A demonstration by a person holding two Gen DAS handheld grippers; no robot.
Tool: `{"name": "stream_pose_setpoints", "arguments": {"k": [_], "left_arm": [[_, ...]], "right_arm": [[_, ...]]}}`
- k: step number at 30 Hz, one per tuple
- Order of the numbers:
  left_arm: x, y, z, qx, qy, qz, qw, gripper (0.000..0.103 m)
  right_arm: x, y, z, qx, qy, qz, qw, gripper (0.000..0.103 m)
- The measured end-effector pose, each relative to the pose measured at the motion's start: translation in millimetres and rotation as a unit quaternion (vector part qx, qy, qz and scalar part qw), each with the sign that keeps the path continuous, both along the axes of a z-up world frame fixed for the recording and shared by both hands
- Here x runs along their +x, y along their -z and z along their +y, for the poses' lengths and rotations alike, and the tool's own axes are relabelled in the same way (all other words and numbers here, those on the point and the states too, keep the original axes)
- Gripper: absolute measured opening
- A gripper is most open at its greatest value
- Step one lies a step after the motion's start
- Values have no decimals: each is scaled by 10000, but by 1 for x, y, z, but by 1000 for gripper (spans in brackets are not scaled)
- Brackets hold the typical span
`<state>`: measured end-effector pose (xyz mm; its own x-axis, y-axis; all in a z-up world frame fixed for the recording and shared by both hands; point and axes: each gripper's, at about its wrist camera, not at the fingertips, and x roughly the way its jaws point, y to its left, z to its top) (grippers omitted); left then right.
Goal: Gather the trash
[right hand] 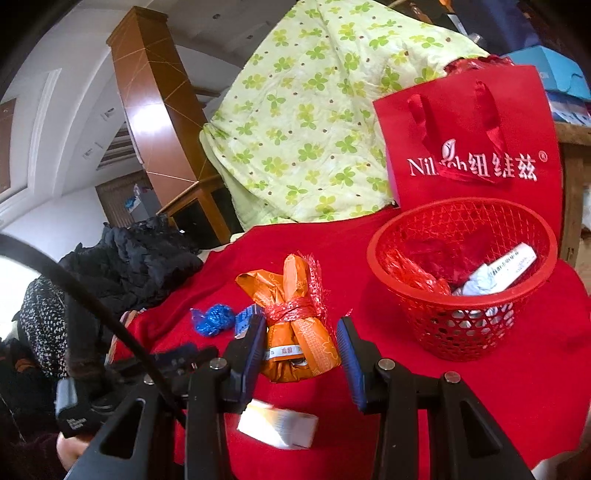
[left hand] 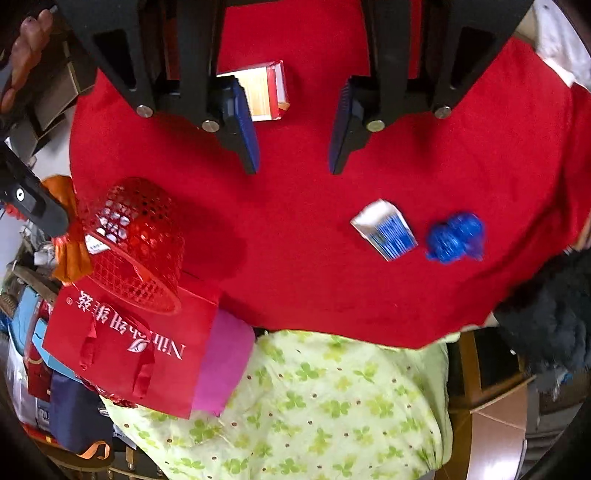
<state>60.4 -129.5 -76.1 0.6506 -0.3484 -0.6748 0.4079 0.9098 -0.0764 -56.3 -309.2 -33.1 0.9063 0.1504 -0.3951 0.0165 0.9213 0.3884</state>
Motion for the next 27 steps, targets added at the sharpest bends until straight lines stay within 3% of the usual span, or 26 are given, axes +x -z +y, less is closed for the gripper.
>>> {"name": "stream_pose_setpoints", "arguments": {"k": [1,3,7,9,12,17,27], "left_arm": [[-3,4,-4,-12,92,24,10000,62],[-10,16,-11,-5,306,22,9995,72],[-22,46,-26,148,725,227,9970,72],[-31,58,-34,371,965,-65,9946,72],[-36,68,-38,600,1312,-175,9894,72],[-34,67,-34,624,1854,-186,9805,72],[-31,67,-47,1304,2676,-652,9524,73]], "right_arm": [[0,1,0,-4,5,13,10000,42],[-1,2,0,-43,20,19,10000,42],[-5,0,-3,-184,103,-7,9998,42],[-8,0,-7,-166,162,-18,9997,42],[-10,0,-14,-109,230,-8,9997,42],[-14,0,-22,-67,331,-13,9994,42],[-13,4,-23,-53,346,66,9994,42]]}}
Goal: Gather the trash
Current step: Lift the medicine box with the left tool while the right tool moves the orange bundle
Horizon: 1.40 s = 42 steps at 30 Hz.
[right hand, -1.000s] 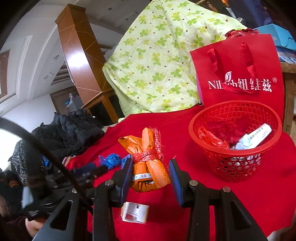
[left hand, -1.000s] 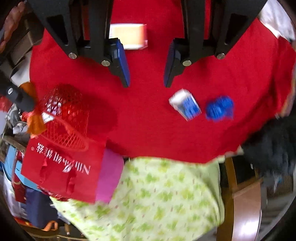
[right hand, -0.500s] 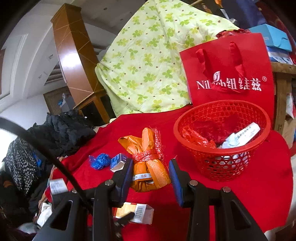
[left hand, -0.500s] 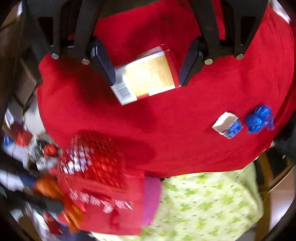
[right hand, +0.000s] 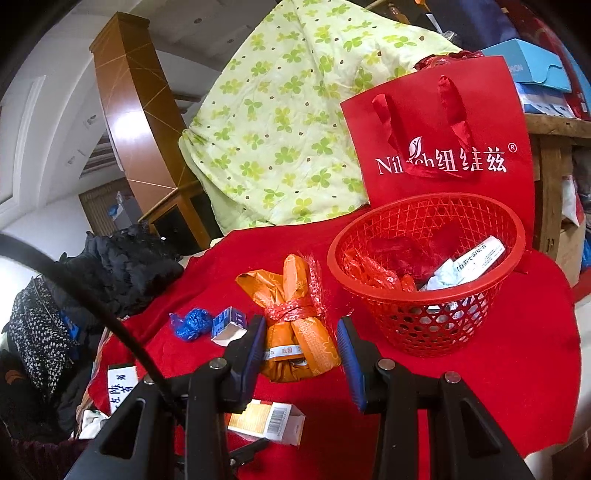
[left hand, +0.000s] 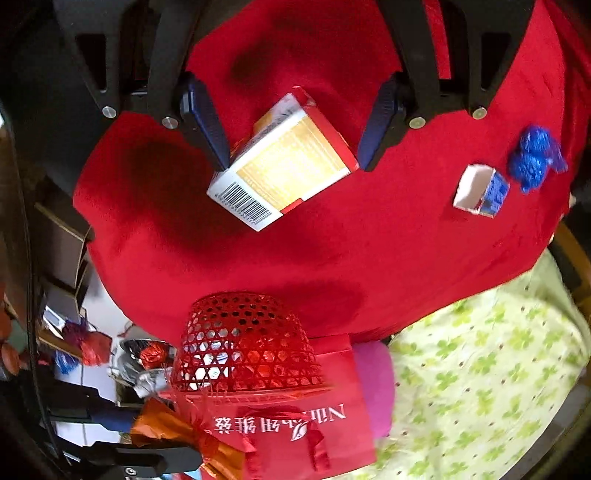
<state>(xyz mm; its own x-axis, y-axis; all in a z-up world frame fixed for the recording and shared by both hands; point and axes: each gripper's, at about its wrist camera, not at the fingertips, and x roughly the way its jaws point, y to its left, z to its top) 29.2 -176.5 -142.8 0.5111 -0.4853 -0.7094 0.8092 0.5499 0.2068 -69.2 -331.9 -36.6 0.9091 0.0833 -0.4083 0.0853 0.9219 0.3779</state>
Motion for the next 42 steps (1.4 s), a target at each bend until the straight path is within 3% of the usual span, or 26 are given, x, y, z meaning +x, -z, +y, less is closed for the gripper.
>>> {"name": "stream_pose_setpoints", "arguments": {"k": [18,25,30,32,37,42], "left_arm": [[27,4,25,-124,-64,-106,9998,74],[36,-6,31,-219,-9,-165,9996,77],[40,-7,28,-377,-132,118,9991,78],[38,-7,31,-473,-217,172,9985,78],[42,-13,55,-681,-628,242,9954,78],[54,-30,68,-543,-685,-69,9961,81]], "right_arm": [[18,38,4,-121,-90,744,9971,42],[23,88,9,585,-451,1592,9845,42],[36,117,25,856,-611,1931,9755,42],[45,122,30,1135,-817,1942,9709,42],[79,119,44,1068,-1133,1607,9747,42],[106,115,33,1230,-969,1464,9768,42]]}}
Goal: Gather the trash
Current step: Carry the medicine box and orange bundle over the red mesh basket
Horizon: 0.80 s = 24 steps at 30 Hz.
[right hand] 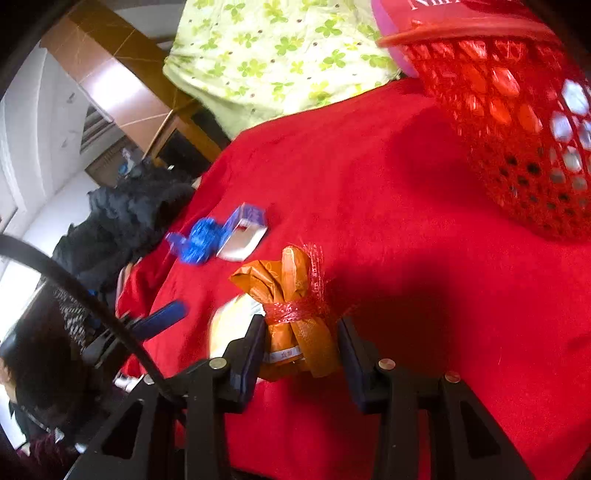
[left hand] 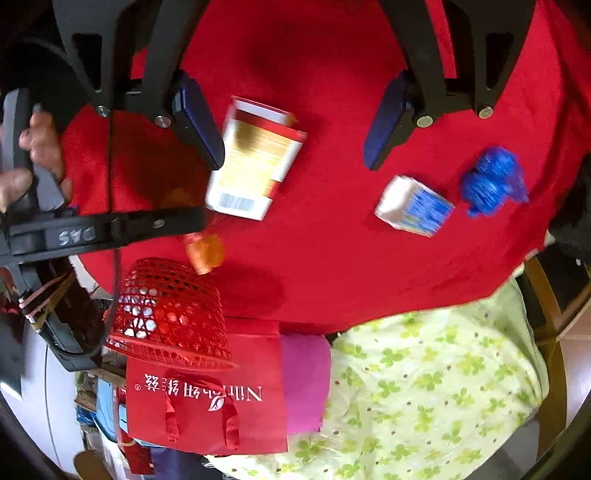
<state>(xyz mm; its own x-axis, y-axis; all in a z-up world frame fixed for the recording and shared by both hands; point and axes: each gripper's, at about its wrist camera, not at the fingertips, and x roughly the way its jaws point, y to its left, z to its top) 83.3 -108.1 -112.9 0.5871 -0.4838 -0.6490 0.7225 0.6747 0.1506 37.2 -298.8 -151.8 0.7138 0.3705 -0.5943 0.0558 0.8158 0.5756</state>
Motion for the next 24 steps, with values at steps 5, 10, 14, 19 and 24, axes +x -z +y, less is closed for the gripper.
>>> {"name": "stream_pose_setpoints", "arguments": {"k": [5,10,14,19,24], "left_arm": [[16,-6,-18,137,561,244,9980,93],[19,17,-48,524,844,564,9934,93],[32,34,-47,485,728,998,9912,93],[38,37,-39,200,454,1252,9909,64],[33,38,-33,17,91,1283,9917,52]], "right_arm": [[-25,-10,-15,-231,258,-116,9993,42],[-58,-18,-32,-645,579,-73,9962,42],[-71,-27,-42,-799,713,-128,9942,42],[-75,-35,-39,-977,775,-209,9920,42],[-78,-45,-28,-1197,701,-349,9897,42]]}}
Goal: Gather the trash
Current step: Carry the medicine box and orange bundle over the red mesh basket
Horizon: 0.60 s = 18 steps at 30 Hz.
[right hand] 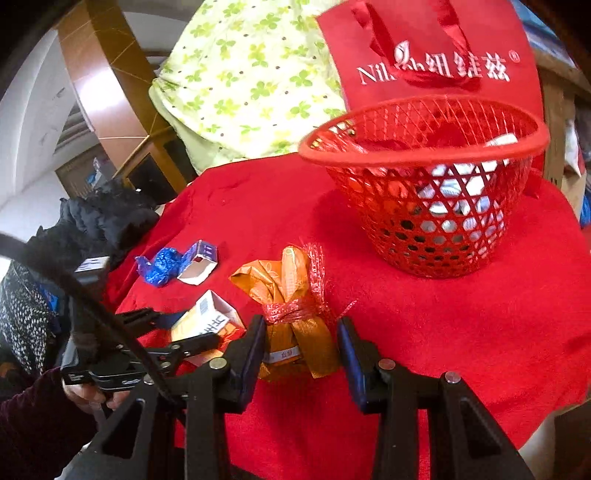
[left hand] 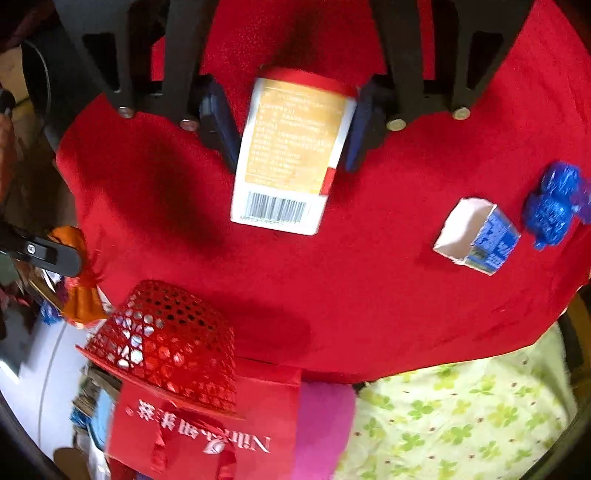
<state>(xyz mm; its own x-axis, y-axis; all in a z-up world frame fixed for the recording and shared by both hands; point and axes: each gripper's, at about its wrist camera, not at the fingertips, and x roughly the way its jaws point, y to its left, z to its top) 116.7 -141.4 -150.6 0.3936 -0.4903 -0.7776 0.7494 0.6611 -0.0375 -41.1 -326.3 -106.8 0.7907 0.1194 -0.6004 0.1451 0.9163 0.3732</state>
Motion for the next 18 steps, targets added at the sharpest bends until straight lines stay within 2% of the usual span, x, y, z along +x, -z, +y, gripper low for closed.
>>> {"name": "stream_pose_setpoints", "arguments": {"k": [3,6,14,18], "left_arm": [[-3,-15,6,-306,-248,2,9992,52],[-12,-44,3,-547,-336,-234,9977,52],[-30,-130,-24,-1173,-597,-826,9879,52],[-34,-157,-41,-1339,-556,-1030,9841,52]], "right_arm": [[-2,-12,8,-248,-38,-121,9996,42],[-3,-28,12,-389,-43,-297,9988,42],[-19,-76,-11,-491,255,-862,9947,42],[-23,-98,-26,-581,416,-1000,9924,42]]}}
